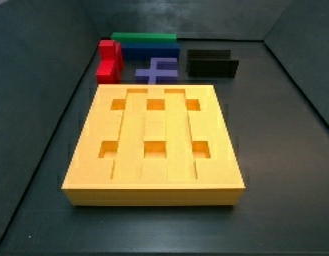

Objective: Pick up the green object. Move up. Move to above the board. Insert the green object.
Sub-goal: Pick up the green object.

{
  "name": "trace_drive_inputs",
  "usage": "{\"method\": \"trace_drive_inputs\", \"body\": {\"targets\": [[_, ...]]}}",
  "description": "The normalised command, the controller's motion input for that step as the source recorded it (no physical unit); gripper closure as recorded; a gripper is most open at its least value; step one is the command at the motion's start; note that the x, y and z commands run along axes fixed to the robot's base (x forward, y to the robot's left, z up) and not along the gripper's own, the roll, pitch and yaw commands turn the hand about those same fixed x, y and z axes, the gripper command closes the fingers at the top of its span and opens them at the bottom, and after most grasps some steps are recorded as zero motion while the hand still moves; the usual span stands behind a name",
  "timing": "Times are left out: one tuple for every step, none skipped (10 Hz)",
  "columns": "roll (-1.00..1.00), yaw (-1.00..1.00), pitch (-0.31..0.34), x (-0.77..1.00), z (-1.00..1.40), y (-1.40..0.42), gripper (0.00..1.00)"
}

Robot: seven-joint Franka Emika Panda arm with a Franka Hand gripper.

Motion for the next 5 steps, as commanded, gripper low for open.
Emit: {"method": "trace_drive_inputs", "body": {"targets": [[0.00,0.00,0.000,0.00,0.00,0.00,0.00],[0.01,0.00,0.000,0.00,0.00,-0.01,0.00],[-0.03,-0.09,0.000,0.00,0.00,0.00,0.00],[-0.21,-0.51,-0.024,0.00,0.00,0.32,0.00],[-0.34,-0.09,-0.107,-0.02,0.00,0.65,0.00]]}}
